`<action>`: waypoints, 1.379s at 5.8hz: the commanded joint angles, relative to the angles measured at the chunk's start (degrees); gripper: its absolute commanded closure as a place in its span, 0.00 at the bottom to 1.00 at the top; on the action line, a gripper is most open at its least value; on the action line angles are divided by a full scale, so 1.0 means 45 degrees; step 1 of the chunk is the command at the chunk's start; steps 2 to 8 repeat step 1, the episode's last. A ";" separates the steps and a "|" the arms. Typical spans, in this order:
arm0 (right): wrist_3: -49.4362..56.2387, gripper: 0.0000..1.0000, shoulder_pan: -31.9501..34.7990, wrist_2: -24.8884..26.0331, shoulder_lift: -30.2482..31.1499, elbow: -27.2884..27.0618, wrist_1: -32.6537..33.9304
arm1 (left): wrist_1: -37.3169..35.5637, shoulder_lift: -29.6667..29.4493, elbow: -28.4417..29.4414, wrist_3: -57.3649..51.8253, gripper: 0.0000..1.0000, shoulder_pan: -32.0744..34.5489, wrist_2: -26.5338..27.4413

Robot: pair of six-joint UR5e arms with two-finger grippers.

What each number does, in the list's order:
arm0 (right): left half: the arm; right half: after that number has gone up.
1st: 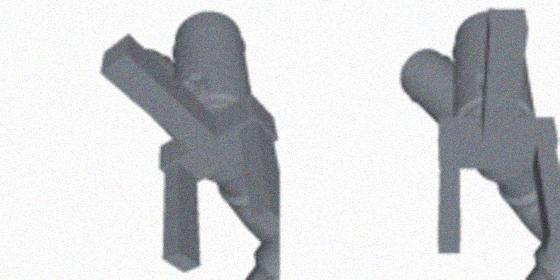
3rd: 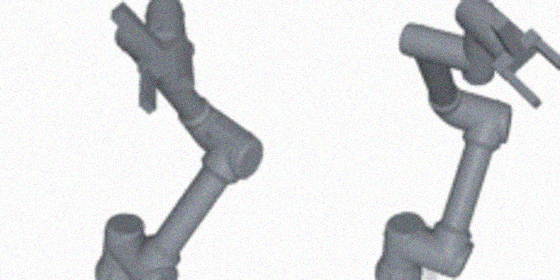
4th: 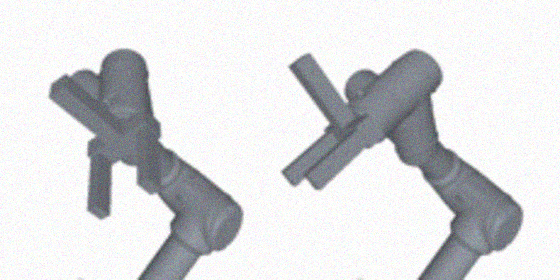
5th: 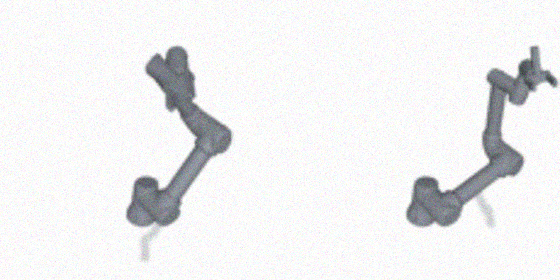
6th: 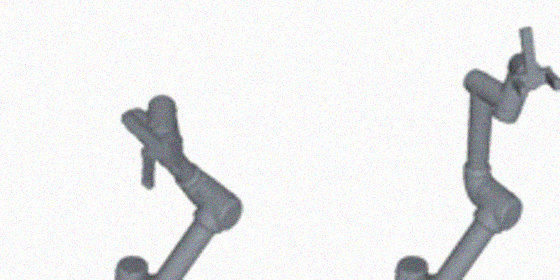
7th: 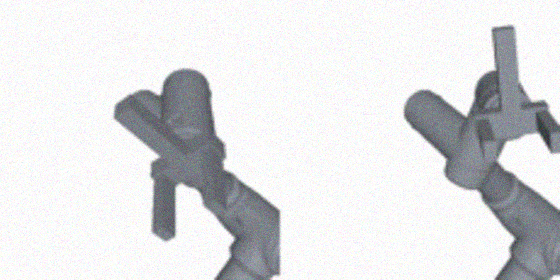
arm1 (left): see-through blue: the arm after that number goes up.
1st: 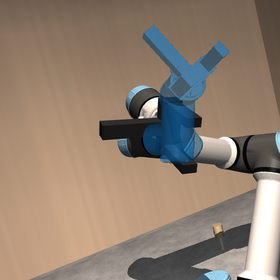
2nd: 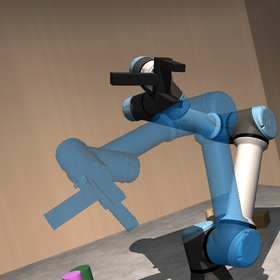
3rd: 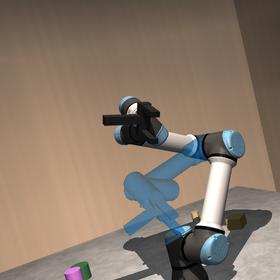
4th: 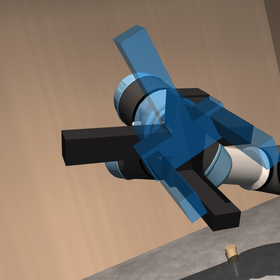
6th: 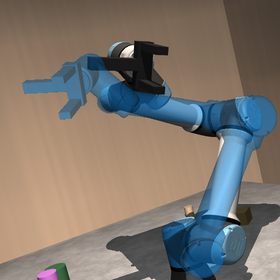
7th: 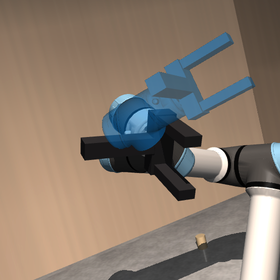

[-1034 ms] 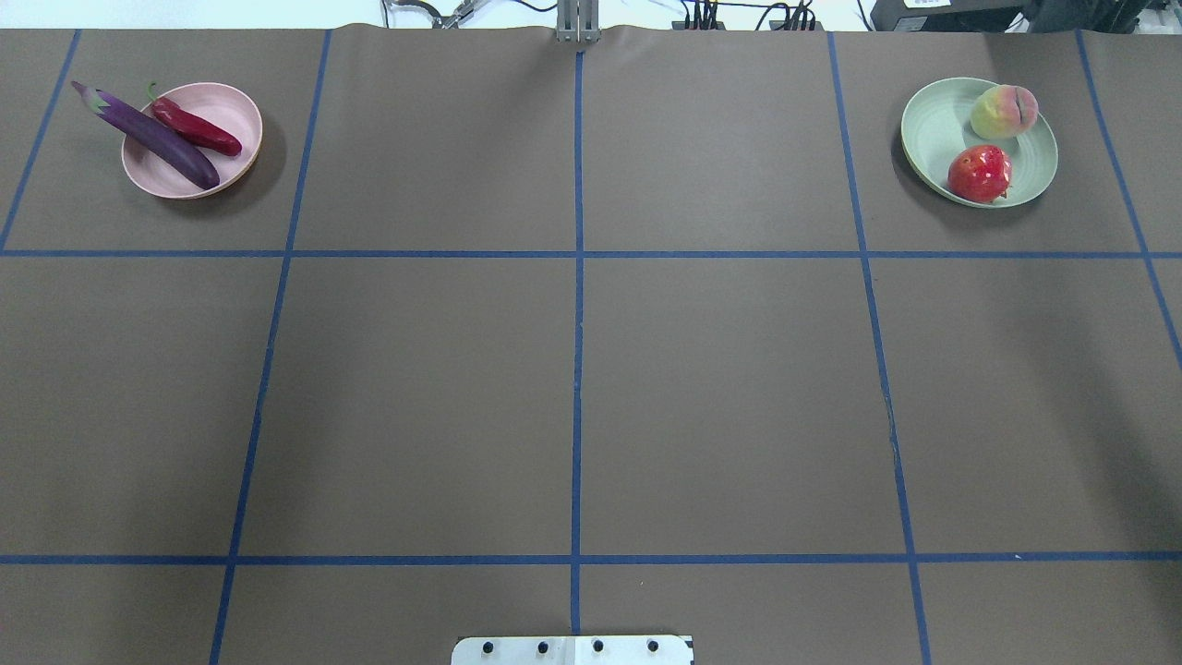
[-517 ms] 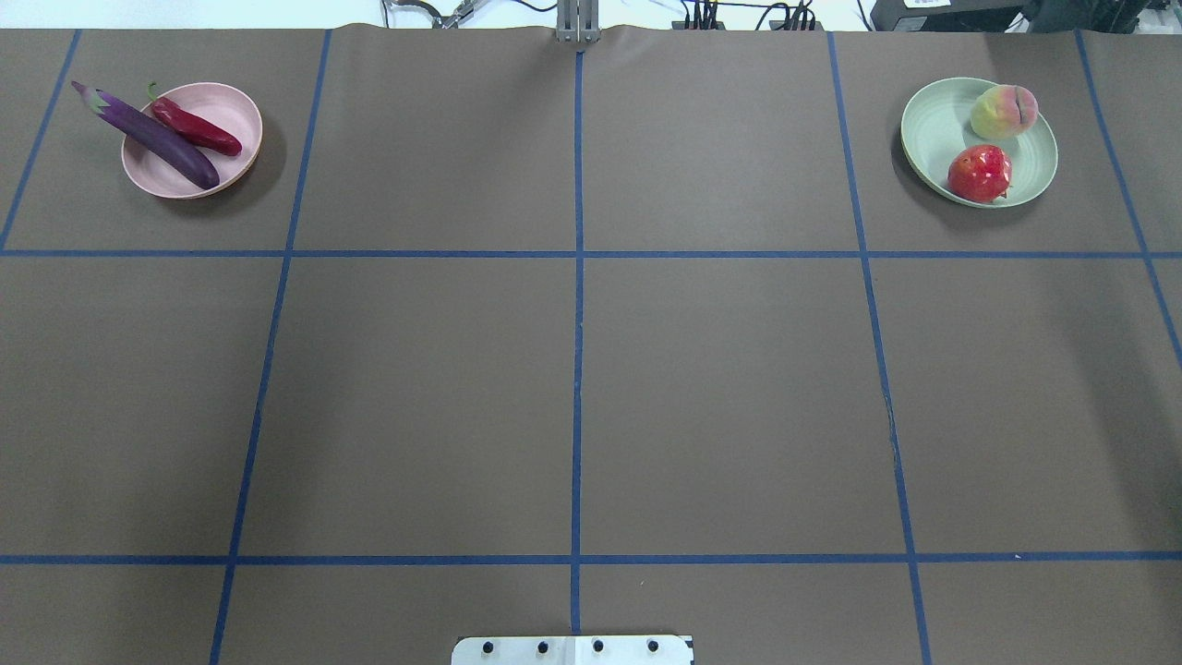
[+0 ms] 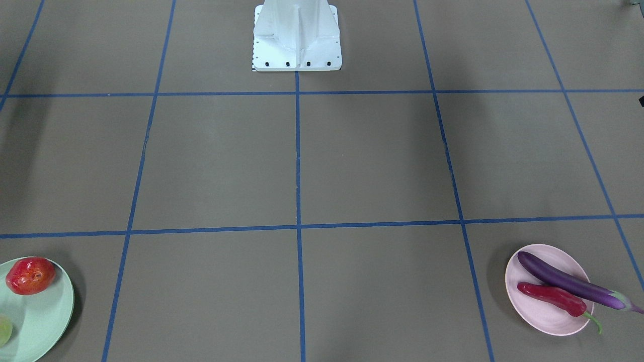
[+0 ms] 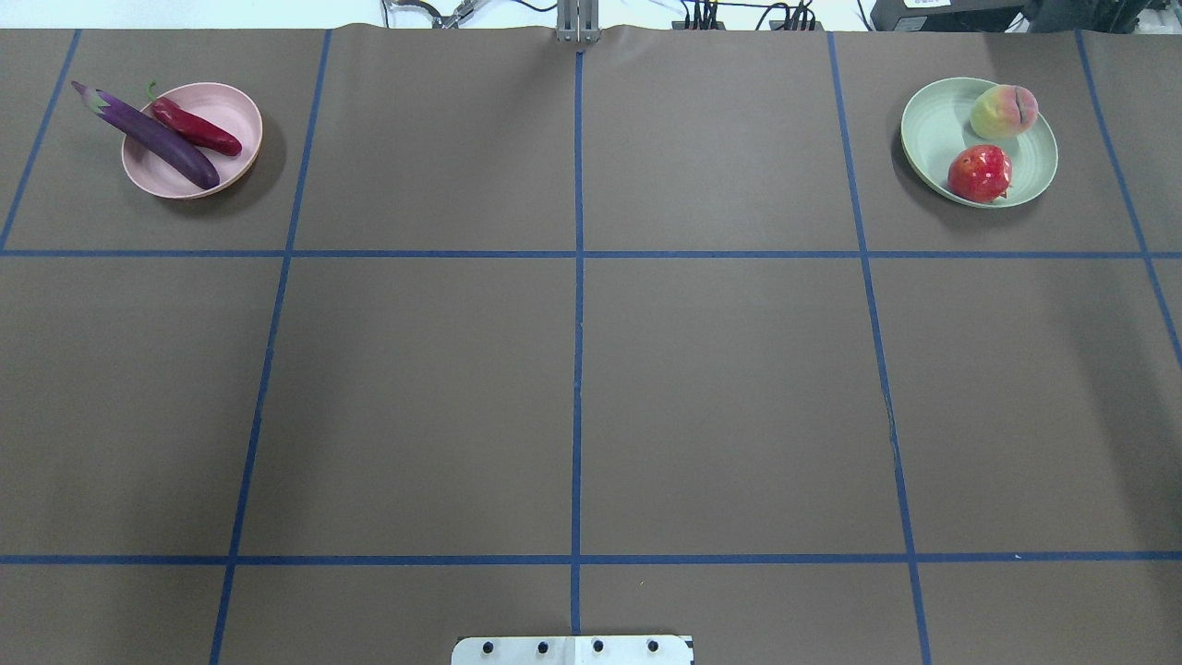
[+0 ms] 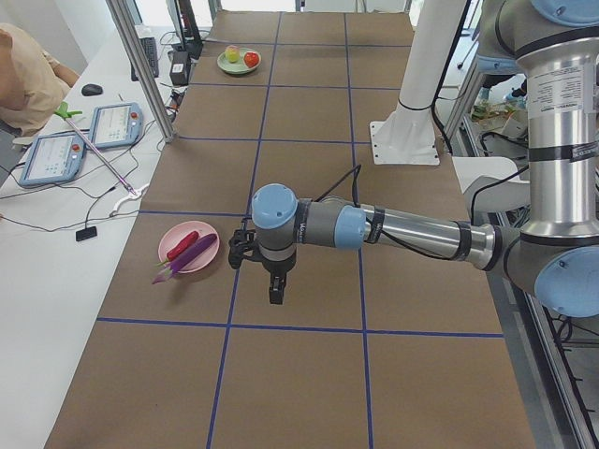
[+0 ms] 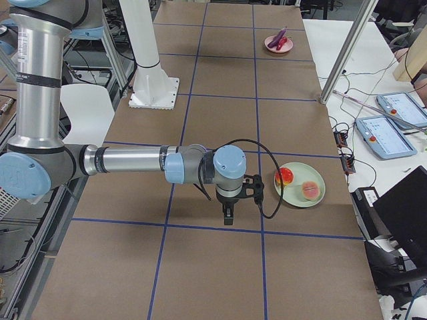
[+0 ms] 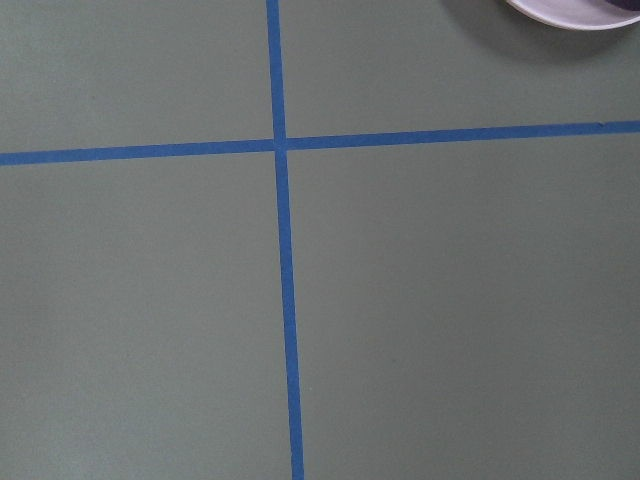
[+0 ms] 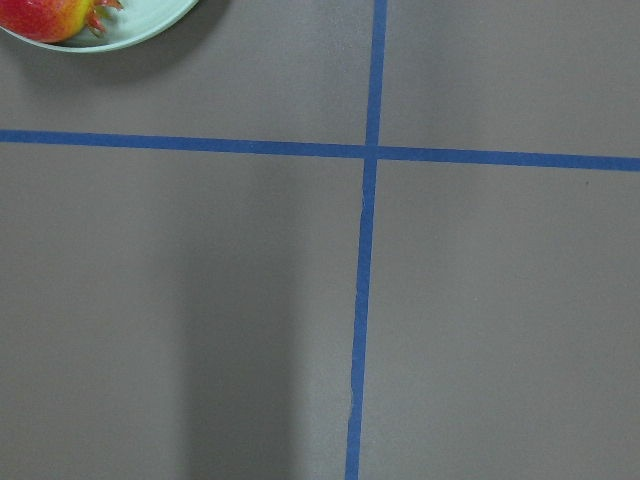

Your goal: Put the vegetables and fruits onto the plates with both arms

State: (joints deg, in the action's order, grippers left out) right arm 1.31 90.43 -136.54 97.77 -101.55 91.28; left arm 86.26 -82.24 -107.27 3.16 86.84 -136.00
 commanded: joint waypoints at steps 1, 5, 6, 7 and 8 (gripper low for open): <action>0.0001 0.00 0.0001 0.0069 0.0030 0.0047 0.0008 | -0.0028 0.0052 -0.0164 0.0000 0.00 0.0019 -0.0013; 0.0001 0.00 0.0001 0.0069 0.0030 0.0047 0.0008 | -0.0028 0.0052 -0.0164 0.0000 0.00 0.0019 -0.0013; 0.0001 0.00 0.0001 0.0069 0.0030 0.0047 0.0008 | -0.0028 0.0052 -0.0164 0.0000 0.00 0.0019 -0.0013; 0.0001 0.00 0.0001 0.0069 0.0030 0.0047 0.0008 | -0.0028 0.0052 -0.0164 0.0000 0.00 0.0019 -0.0013; 0.0001 0.00 0.0001 0.0069 0.0030 0.0047 0.0008 | -0.0028 0.0052 -0.0164 0.0000 0.00 0.0019 -0.0013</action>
